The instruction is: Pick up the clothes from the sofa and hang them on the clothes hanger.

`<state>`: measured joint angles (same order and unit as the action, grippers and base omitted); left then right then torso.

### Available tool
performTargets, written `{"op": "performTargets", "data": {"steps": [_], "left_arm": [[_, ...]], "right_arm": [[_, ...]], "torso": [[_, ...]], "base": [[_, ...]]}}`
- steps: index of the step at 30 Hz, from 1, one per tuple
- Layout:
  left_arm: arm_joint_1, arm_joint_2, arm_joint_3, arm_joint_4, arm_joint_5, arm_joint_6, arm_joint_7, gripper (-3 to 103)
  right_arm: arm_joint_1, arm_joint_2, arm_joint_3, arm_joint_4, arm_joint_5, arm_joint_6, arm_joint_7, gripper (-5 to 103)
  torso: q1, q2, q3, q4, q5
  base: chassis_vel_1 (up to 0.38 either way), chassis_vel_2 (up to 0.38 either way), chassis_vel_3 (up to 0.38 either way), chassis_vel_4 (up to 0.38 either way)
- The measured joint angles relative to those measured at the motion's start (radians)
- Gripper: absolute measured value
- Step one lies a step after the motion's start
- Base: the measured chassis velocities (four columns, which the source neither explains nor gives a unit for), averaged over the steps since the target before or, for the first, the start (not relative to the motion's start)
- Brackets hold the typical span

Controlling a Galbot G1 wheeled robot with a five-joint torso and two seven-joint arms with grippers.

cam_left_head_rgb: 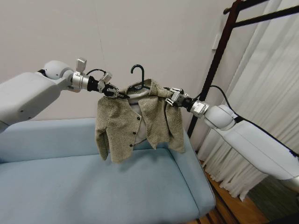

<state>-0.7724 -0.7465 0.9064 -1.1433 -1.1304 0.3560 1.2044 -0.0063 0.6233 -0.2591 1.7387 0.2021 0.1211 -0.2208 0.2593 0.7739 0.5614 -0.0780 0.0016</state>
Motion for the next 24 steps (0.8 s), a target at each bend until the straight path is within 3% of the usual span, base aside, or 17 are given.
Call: {"op": "performTargets", "data": {"steps": [4, 6, 10, 12, 15, 24], "left_arm": [[-0.002, -0.009, -0.004, 0.004, -0.002, 0.0, -0.006, 11], [-0.003, -0.01, -0.005, 0.004, -0.002, 0.001, -0.008, 11], [-0.006, -0.014, -0.008, 0.002, -0.01, 0.008, -0.024, 11], [-0.006, -0.014, -0.008, 0.002, -0.011, 0.009, -0.029, 11], [-0.006, -0.017, -0.009, 0.004, -0.012, 0.016, -0.049, 11], [-0.009, -0.031, -0.009, 0.016, -0.025, 0.018, -0.072, 11]], "right_arm": [[0.0, -0.005, 0.006, -0.003, 0.0, 0.0, 0.008, 63], [0.0, -0.008, 0.008, -0.004, 0.002, 0.001, 0.012, 63], [-0.005, -0.024, 0.01, -0.002, 0.03, 0.004, 0.016, 85], [-0.005, -0.028, 0.01, -0.001, 0.038, 0.004, 0.016, 85], [-0.004, -0.046, 0.003, 0.005, 0.082, 0.003, 0.015, 99], [-0.009, -0.073, -0.008, 0.025, 0.163, -0.001, 0.015, 100]], "torso": [[0.0, 0.0, 0.0, 0.0001, 0.0], [0.0, 0.0, 0.0, 0.0002, -0.0001], [0.0, 0.0, 0.0, 0.0001, 0.0001], [0.0, 0.0, 0.0, 0.0, 0.0], [0.0, 0.0, 0.0, 0.0001, 0.0], [0.0, 0.0, 0.0, 0.0, 0.0]], "base": [[0.0, 0.0, 0.0, 0.0], [0.0, 0.0, 0.0, 0.0], [0.0, 0.0, 0.0, 0.0], [0.0, 0.0, 0.0, 0.0], [0.0, 0.0, 0.0, 0.0], [0.0, 0.0, 0.0, 0.0]]}}
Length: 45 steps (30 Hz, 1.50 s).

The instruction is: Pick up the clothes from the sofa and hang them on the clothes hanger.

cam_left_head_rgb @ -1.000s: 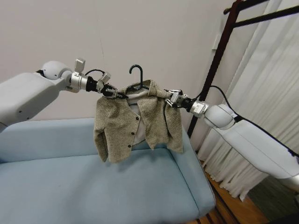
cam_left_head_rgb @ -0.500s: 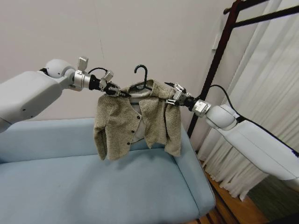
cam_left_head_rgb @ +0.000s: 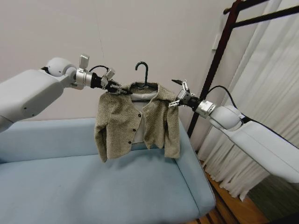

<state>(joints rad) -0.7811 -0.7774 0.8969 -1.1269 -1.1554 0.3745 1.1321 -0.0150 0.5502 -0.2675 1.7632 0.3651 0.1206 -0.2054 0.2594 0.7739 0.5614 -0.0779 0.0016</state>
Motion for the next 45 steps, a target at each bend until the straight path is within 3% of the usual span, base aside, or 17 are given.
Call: {"op": "performTargets", "data": {"steps": [5, 8, 9, 13, 14, 17, 19, 20, 22, 23, 27, 32, 38, 43, 44, 45], "left_arm": [[0.003, -0.004, -0.002, -0.005, -0.012, 0.001, -0.035, 11], [0.006, -0.004, -0.006, -0.011, -0.018, 0.003, -0.059, 11], [0.009, -0.004, -0.009, -0.018, -0.021, 0.005, -0.077, 11], [0.016, 0.004, -0.014, -0.058, -0.045, 0.016, -0.152, 11], [0.016, 0.004, -0.014, -0.058, -0.045, 0.016, -0.152, 11], [0.022, 0.013, -0.018, -0.098, -0.075, 0.026, -0.236, 11], [0.025, 0.015, -0.019, -0.109, -0.082, 0.028, -0.258, 11], [0.028, 0.022, -0.021, -0.137, -0.102, 0.035, -0.308, 11], [0.029, 0.032, -0.022, -0.171, -0.119, 0.044, -0.345, 11], [0.029, 0.032, -0.022, -0.171, -0.119, 0.044, -0.345, 11], [0.029, 0.042, -0.021, -0.202, -0.124, 0.048, -0.369, 11], [0.027, 0.044, -0.022, -0.212, -0.125, 0.048, -0.378, 11], [0.024, 0.043, -0.022, -0.215, -0.126, 0.049, -0.379, 11], [0.024, 0.042, -0.021, -0.217, -0.126, 0.048, -0.377, 11], [0.023, 0.042, -0.022, -0.218, -0.126, 0.047, -0.374, 11], [0.023, 0.042, -0.022, -0.218, -0.126, 0.047, -0.374, 11]], "right_arm": [[-0.005, -0.017, 0.003, 0.05, 0.087, -0.036, 0.027, 100], [-0.012, -0.025, 0.013, 0.085, 0.14, -0.078, 0.052, 100], [-0.018, -0.031, 0.019, 0.115, 0.181, -0.12, 0.084, 100], [-0.036, -0.024, 0.039, 0.231, 0.336, -0.338, 0.303, 100], [-0.036, -0.024, 0.039, 0.231, 0.336, -0.338, 0.303, 100], [-0.013, 0.019, 0.039, 0.291, 0.501, -0.464, 0.48, 100], [-0.006, 0.031, 0.039, 0.299, 0.538, -0.486, 0.516, 100], [0.011, 0.066, 0.037, 0.317, 0.644, -0.539, 0.613, 100], [0.039, 0.108, 0.023, 0.339, 0.795, -0.583, 0.735, 100], [0.039, 0.108, 0.023, 0.339, 0.795, -0.583, 0.735, 100], [0.074, 0.18, 0.013, 0.343, 1.041, -0.619, 0.901, 100], [0.088, 0.224, 0.007, 0.311, 1.131, -0.625, 1.015, 100], [0.089, 0.263, -0.002, 0.271, 1.167, -0.626, 1.086, 103], [0.089, 0.282, -0.012, 0.233, 1.144, -0.62, 1.092, 91], [0.089, 0.285, -0.014, 0.22, 1.134, -0.617, 1.09, 81], [0.089, 0.285, -0.014, 0.22, 1.134, -0.617, 1.09, 81]], "torso": [[0.0, 0.0, 0.0, 0.0, -0.0001], [0.0, 0.0, 0.0, 0.0002, -0.0001], [0.0, 0.0, 0.0, 0.0001, -0.0002], [0.0, 0.0, 0.0, -0.0001, -0.0001], [0.0, 0.0, 0.0, -0.0001, -0.0001], [0.0, 0.0, 0.0, 0.0001, -0.0002], [0.0, 0.0, 0.0, 0.0001, -0.0003], [0.0, 0.0, 0.0, 0.0001, -0.0004], [0.0, 0.0, 0.0, 0.0003, -0.0003], [0.0, 0.0, 0.0, 0.0003, -0.0003], [0.0, 0.0, 0.0, 0.0003, -0.0004], [0.0, 0.0, 0.0, 0.0, -0.0002], [0.0, 0.0, 0.0, 0.0, -0.0002], [0.0, 0.0, 0.0, 0.0001, -0.0002], [0.0, 0.0, 0.0, 0.0001, -0.0002], [0.0, 0.0, 0.0, 0.0001, -0.0002]], "base": [[0.0, 0.0, 0.0, 0.0], [0.0, 0.0, 0.0, 0.0], [0.0, 0.0, 0.0, 0.0], [0.0, 0.0, 0.0, 0.0], [0.0, 0.0, 0.0, 0.0], [0.0, 0.0, 0.0, 0.0], [0.0, 0.0, 0.0, 0.0], [0.0, 0.0, 0.0, 0.0], [0.0, 0.0, 0.0, 0.0], [0.0, 0.0, 0.0, 0.0], [0.0, 0.0, 0.0, 0.0], [0.0, 0.0, 0.0, 0.0], [0.0, 0.0, 0.0, 0.0], [0.0, 0.0, 0.0, 0.0], [0.0, 0.0, 0.0, 0.0], [0.0, 0.0, 0.0, 0.0]]}}
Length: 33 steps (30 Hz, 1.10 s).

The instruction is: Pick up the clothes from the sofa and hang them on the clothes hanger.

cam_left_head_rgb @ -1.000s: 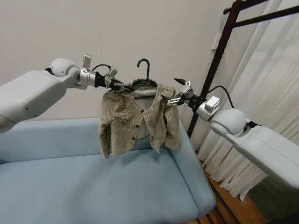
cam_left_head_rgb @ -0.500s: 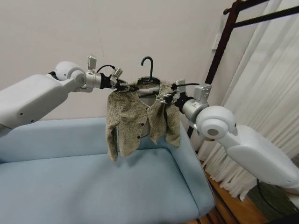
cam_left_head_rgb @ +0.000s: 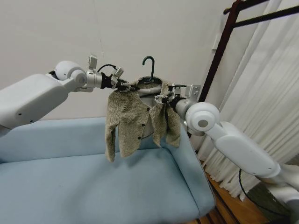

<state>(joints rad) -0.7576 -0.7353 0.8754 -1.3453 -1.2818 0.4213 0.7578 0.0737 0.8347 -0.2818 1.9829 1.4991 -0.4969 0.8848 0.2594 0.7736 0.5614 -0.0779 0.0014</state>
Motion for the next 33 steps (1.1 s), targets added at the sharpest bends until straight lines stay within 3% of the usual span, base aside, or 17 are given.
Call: {"op": "performTargets", "data": {"steps": [2, 6, 8, 10, 11, 18, 20, 21, 33], "left_arm": [[-0.001, 0.0, 0.0, -0.002, -0.001, -0.001, 0.003, 11], [-0.002, 0.0, 0.0, 0.001, -0.001, -0.002, 0.008, 11], [-0.003, -0.001, 0.0, 0.003, -0.001, -0.002, 0.009, 11], [-0.002, -0.001, 0.0, 0.005, -0.001, -0.003, 0.01, 11], [-0.002, -0.002, 0.0, 0.005, -0.001, -0.003, 0.01, 11], [0.001, -0.001, 0.0, 0.007, 0.0, -0.006, 0.018, 11], [0.003, 0.0, 0.0, 0.008, 0.0, -0.006, 0.018, 11], [0.005, 0.001, 0.0, 0.008, 0.001, -0.006, 0.018, 11], [0.024, -0.012, 0.0, 0.005, 0.022, -0.01, 0.022, 11]], "right_arm": [[-0.002, -0.003, -0.004, -0.011, -0.016, 0.002, -0.01, 76], [-0.006, -0.015, -0.01, -0.015, -0.044, 0.009, -0.033, 54], [-0.006, -0.016, -0.01, -0.015, -0.048, 0.01, -0.037, 54], [-0.006, -0.021, -0.012, -0.015, -0.066, 0.01, -0.054, 42], [-0.006, -0.023, -0.013, -0.015, -0.071, 0.01, -0.059, 42], [-0.007, -0.043, -0.017, -0.016, -0.117, 0.013, -0.105, 15], [-0.007, -0.048, -0.017, -0.012, -0.126, 0.014, -0.114, 15], [-0.007, -0.055, -0.017, -0.008, -0.132, 0.014, -0.122, 4], [0.042, -0.067, -0.005, 0.032, -0.157, 0.002, -0.175, 3]], "torso": [[0.0, 0.0, 0.0, 0.0, 0.0], [0.0, 0.0, 0.0, -0.0001, 0.0001], [0.0, 0.0, 0.0, -0.0001, 0.0002], [0.0, 0.0, 0.0, 0.0, 0.0001], [0.0, 0.0, 0.0, 0.0, 0.0], [0.0, 0.0, 0.0, 0.0, 0.0001], [0.0, 0.0, 0.0, 0.0, 0.0001], [0.0, 0.0, 0.0, 0.0, 0.0], [0.0, 0.0, 0.0, 0.0, 0.0]], "base": [[0.0, 0.0, 0.0, 0.0], [0.0, 0.0, 0.0, 0.0], [0.0, 0.0, 0.0, 0.0], [0.0, 0.0, 0.0, 0.0], [0.0, 0.0, 0.0, 0.0], [0.0, 0.0, 0.0, 0.0], [0.0, 0.0, 0.0, 0.0], [0.0, 0.0, 0.0, 0.0], [0.0, 0.0, 0.0, 0.0]]}}
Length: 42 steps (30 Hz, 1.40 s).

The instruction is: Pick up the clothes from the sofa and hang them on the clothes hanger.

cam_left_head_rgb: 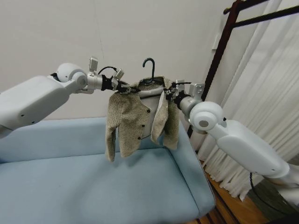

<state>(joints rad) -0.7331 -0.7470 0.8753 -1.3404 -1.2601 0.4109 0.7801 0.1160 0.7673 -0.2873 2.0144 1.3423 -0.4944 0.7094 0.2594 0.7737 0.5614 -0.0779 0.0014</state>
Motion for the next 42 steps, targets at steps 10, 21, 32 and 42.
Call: {"op": "performTargets", "data": {"steps": [10, 21, 32, 42], "left_arm": [[0.005, -0.018, -0.007, 0.004, 0.006, 0.0, -0.018, 11], [0.0, -0.027, -0.01, 0.002, 0.004, 0.001, -0.054, 11], [-0.004, -0.033, -0.025, -0.006, -0.023, 0.004, -0.12, 11], [-0.015, -0.01, -0.026, -0.009, -0.02, -0.022, -0.115, 11]], "right_arm": [[-0.014, -0.03, -0.036, 0.055, 0.002, -0.03, -0.025, 3], [-0.028, -0.03, -0.093, 0.07, -0.001, -0.035, -0.017, 3], [-0.04, -0.05, -0.114, 0.091, 0.02, -0.045, -0.029, 28], [-0.051, -0.125, -0.077, 0.14, 0.046, -0.026, -0.078, 66]], "torso": [[0.0, 0.0, 0.0, -0.0001, 0.0001], [0.0, 0.0, 0.0, 0.0, 0.0], [0.0, 0.0, 0.0, -0.0002, 0.0001], [0.0, 0.0, 0.0, 0.0003, 0.0001]], "base": [[0.0, 0.0, 0.0, 0.0], [0.0, 0.0, 0.0, 0.0], [0.0, 0.0, 0.0, 0.0], [0.0, 0.0, 0.0, 0.0]]}}
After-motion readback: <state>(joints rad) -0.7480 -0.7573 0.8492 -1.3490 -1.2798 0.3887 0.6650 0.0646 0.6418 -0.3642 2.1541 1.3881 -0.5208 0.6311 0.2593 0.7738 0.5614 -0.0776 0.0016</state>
